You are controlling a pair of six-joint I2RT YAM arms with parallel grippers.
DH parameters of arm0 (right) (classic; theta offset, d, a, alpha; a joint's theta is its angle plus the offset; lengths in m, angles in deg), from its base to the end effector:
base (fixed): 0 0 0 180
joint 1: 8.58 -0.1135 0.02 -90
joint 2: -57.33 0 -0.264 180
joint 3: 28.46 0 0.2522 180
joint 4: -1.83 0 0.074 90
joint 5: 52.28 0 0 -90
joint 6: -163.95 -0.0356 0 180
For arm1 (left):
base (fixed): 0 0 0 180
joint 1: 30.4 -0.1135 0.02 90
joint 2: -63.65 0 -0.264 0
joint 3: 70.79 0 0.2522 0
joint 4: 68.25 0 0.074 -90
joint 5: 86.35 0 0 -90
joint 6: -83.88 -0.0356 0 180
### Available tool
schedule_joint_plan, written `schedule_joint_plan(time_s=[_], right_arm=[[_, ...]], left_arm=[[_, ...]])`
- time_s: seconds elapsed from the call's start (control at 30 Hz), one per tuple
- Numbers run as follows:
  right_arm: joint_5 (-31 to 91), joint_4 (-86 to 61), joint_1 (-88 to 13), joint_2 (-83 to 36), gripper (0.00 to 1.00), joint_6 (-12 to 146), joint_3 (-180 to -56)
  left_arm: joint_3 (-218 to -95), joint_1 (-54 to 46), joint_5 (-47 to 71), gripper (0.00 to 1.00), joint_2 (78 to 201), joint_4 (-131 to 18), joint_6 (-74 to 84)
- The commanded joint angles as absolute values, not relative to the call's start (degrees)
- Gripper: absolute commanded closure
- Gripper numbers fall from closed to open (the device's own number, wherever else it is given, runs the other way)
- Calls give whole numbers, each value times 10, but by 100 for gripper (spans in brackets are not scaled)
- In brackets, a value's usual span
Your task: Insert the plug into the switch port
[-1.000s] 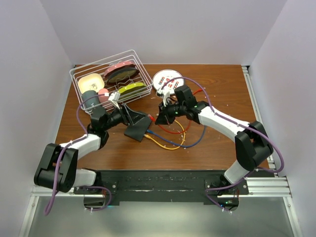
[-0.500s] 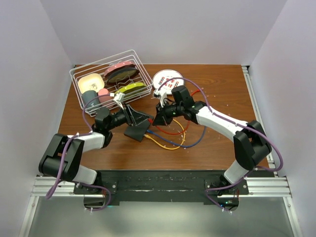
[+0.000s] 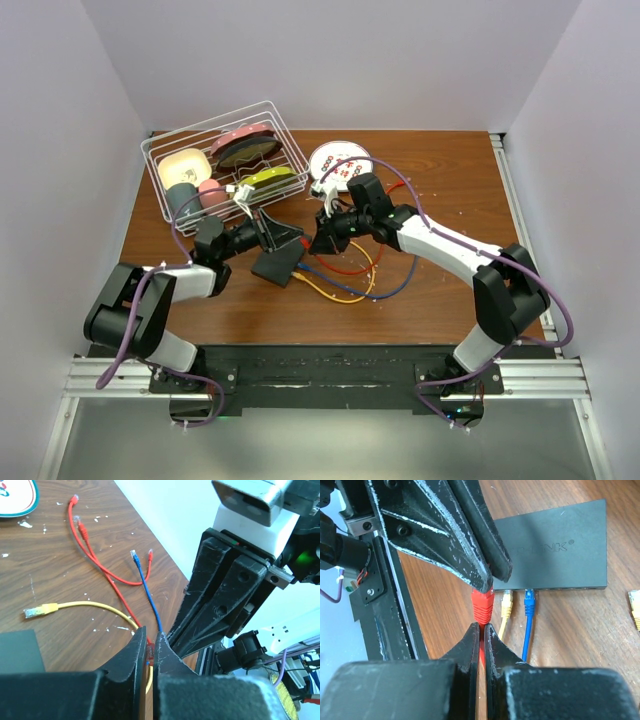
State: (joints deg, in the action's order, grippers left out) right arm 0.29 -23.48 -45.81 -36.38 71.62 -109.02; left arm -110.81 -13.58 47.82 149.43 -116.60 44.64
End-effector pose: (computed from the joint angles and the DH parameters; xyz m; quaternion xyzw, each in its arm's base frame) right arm 0.2757 0.2367 0.2560 -0.3888 0.7718 0.4112 0.2897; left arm 0.2570 -0.1036 0.2006 0.0731 0.6917 -0.5884 0.4122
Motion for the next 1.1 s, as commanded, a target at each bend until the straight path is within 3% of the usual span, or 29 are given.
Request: schedule_joint_plan(time_s=[0.0,0.13,0.23,0.53,0.87,1.07], right_arm=[[15,-214,-464,-353,79,709,-1120],[48,-208,-463,-332,51,706,-1113],[76,-197,-466,-319,40,696,-1107],[186,-202,-503,-320,47,697,-1115],[227,-198,-521,-328,61,682,-1124],[226,-210,-524,-348,63,676,-1137]], left_arm=[[-1122,-127,491,100,1494,-1210,452],[-1120,-127,476,100,1480,-1188,442],[-1119,-127,466,100,1469,-1171,437],[-1114,-127,444,100,1459,-1156,443],[-1112,-127,443,100,1455,-1155,445],[-1113,-127,443,100,1453,-1151,443]])
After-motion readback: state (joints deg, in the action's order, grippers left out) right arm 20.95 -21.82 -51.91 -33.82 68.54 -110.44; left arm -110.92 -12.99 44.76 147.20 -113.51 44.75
